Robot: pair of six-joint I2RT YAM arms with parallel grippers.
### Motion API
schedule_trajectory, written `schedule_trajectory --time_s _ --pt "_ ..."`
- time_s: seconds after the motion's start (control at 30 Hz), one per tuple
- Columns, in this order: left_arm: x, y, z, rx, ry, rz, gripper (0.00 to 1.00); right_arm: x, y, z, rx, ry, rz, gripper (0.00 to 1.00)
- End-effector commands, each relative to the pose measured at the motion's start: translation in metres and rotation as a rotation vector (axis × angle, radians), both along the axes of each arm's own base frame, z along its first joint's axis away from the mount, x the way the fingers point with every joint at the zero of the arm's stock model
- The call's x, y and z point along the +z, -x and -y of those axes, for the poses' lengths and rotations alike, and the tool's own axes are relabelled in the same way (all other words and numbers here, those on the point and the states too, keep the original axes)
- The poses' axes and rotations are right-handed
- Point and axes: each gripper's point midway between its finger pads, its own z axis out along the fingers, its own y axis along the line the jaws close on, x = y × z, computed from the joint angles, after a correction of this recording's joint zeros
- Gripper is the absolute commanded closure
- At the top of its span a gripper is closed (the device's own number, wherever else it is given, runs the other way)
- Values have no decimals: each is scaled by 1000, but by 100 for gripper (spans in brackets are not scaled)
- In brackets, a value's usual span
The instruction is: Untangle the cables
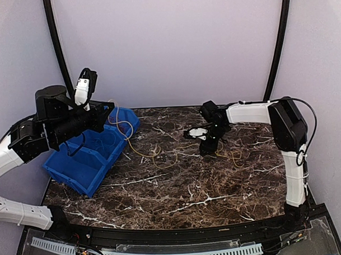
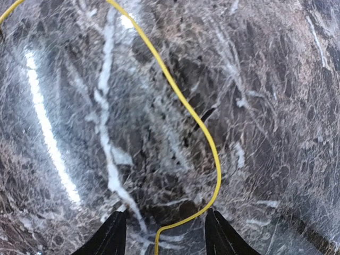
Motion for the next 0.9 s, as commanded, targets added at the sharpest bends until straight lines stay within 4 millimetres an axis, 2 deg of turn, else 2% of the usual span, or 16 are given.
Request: schedule_trajectory --time_s 0.0,0.2,0.3,0.47,0.63,0.73,0.87 --pt "1 1 5 -18 28 9 100 13 20 7 45 12 -4 47" --pt "-5 1 8 -28 30 -2 100 21 25 9 37 4 -13 47" --pt "-5 2 8 -32 33 -7 100 31 36 5 66 -23 -59 46" --pt "-6 4 5 -30 38 -5 100 38 49 11 114 -8 -92 33" --pt "-8 5 6 -38 40 -9 100 43 57 16 136 -6 -99 29" --pt "-10 5 7 -41 36 -12 100 46 53 18 131 -6 -56 29" --pt "-12 5 7 -41 34 -12 100 38 42 29 113 62 8 34"
